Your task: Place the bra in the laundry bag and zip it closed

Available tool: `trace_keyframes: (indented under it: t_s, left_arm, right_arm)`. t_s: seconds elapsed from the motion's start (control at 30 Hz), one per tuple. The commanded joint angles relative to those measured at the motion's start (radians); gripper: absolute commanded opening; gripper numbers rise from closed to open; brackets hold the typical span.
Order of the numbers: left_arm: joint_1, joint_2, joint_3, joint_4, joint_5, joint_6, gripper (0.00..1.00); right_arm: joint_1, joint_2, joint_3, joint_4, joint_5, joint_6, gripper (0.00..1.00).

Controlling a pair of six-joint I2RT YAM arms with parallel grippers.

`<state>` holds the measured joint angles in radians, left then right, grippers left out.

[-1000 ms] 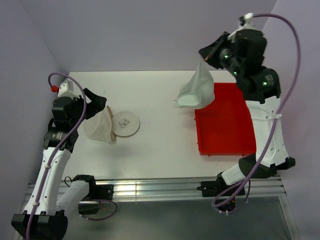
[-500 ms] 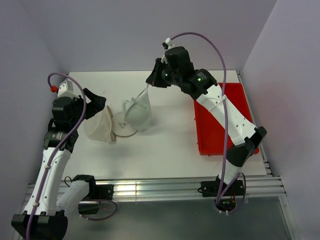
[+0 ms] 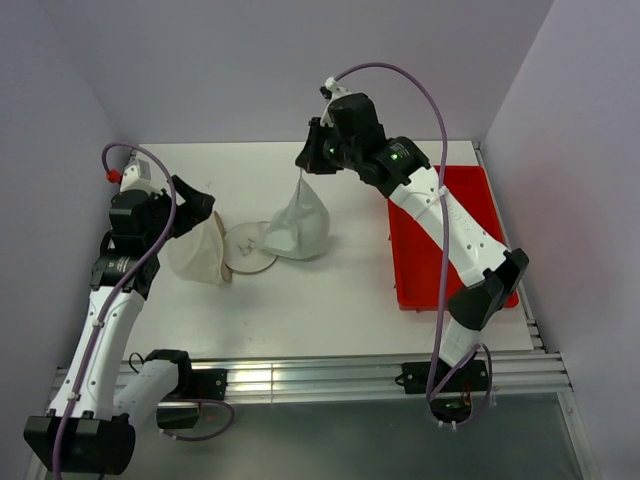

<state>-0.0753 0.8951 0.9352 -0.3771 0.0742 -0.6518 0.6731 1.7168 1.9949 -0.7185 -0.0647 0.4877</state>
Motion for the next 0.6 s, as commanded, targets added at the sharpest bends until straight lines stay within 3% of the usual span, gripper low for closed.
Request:
trace_keyframes:
  t_s: [0.0,0.13,0.43,0.57]
  left_arm:
    - [-0.001,0.008,-0.006,0.044,0.015,-0.017,0.88]
    - [-0.001,0.011,-0.029,0.052,0.022,-0.046,0.89]
    - [-0.021,0.028,-0.154,0.116,0.075,-0.14,0.84]
    - [-0.085,0.036,-0.191,0.147,0.029,-0.17,0.84]
  right_arm:
    - [-0.006,0.026,0.018,-0.024,0.063,-0.057,0.0]
    - [0.022,-0.089,-0.23,0.141,-0.043,-0.095,0.03]
    - [0.045,-0.385,-0.778,0.251,0.107,0.041,0.02]
    - [0.045,-0.569,-1.002,0.246,0.215,0.129,0.12]
